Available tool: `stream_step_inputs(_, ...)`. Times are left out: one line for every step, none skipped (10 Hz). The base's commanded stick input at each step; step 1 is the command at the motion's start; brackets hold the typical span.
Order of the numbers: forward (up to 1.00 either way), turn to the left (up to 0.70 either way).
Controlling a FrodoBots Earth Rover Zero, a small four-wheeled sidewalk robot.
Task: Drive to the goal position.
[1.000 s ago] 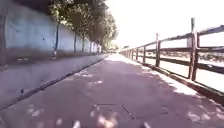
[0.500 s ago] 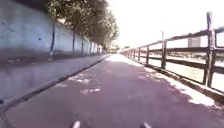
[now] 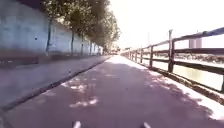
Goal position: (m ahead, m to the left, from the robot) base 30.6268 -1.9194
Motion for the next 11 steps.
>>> stream_step_inputs(0.85, 0.00)
stream_step_inputs(0.85, 0.00)
stream_step_inputs(0.85, -0.05)
stream_step_inputs(0.85, -0.27)
stream_step_inputs(0.85, -0.34)
stream_step_inputs(0.85, -0.26)
stream_step_inputs(0.85, -0.04)
stream_step_inputs(0.85, 0.00)
stream_step_inputs(0.85, 0.00)
stream_step_inputs(0.85, 0.00)
stream_step_inputs(0.85, 0.00)
